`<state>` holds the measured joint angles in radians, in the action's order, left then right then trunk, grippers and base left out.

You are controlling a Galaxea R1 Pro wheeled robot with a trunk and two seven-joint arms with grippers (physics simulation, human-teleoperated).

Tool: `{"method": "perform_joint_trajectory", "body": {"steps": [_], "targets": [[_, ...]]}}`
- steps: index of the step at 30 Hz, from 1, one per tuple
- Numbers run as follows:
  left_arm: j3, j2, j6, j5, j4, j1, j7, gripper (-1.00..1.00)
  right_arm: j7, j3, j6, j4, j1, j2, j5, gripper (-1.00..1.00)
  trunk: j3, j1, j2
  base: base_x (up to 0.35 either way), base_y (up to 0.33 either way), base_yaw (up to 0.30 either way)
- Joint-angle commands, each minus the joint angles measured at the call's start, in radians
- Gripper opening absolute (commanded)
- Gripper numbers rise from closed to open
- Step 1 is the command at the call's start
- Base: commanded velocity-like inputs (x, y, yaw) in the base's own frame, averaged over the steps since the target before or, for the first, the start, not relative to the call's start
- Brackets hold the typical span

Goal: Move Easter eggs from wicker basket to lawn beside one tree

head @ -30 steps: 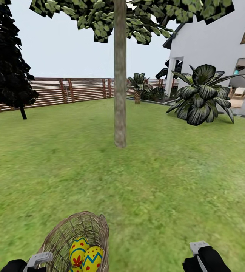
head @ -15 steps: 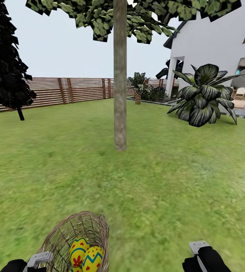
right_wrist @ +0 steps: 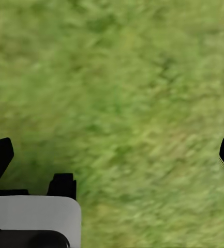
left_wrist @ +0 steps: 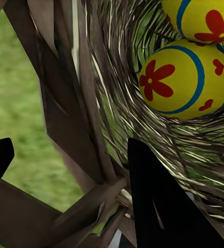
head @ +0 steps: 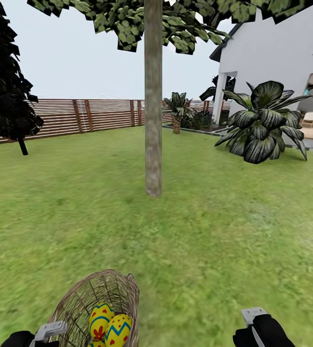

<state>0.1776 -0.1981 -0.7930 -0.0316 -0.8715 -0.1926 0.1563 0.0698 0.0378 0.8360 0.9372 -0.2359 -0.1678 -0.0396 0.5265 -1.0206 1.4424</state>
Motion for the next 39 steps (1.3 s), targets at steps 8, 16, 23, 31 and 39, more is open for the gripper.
{"method": "perform_joint_trajectory", "body": {"steps": [8, 16, 23, 31, 39], "targets": [[0.002, 0.0, -0.006, -0.011, -0.001, -0.001, 0.005, -1.0, 0.005, 0.002, 0.005, 0.002, -0.001, -0.001, -0.005, 1.0, 0.001, -0.001, 0.001, 0.337, 0.0, 0.0], [0.002, 0.0, -0.006, -0.011, -0.001, -0.001, 0.005, -1.0, 0.005, 0.002, 0.003, 0.001, -0.001, -0.001, -0.005, 1.0, 0.001, -0.001, 0.001, 0.337, 0.0, 0.0], [0.002, 0.0, -0.006, -0.011, -0.001, -0.001, 0.005, -1.0, 0.005, 0.002, 0.003, 0.001, -0.001, -0.001, -0.005, 1.0, 0.001, -0.001, 0.001, 0.337, 0.0, 0.0], [0.002, 0.0, -0.006, -0.01, -0.001, -0.001, 0.005, -1.0, 0.005, 0.002, 0.003, 0.001, -0.001, -0.001, -0.004, 1.0, 0.001, -0.001, 0.001, 0.337, 0.0, 0.0], [0.002, 0.0, -0.006, -0.011, -0.001, -0.001, 0.005, -1.0, 0.005, 0.002, 0.003, 0.001, -0.001, -0.001, -0.005, 1.0, 0.001, -0.001, 0.001, 0.337, 0.0, 0.0]]}}
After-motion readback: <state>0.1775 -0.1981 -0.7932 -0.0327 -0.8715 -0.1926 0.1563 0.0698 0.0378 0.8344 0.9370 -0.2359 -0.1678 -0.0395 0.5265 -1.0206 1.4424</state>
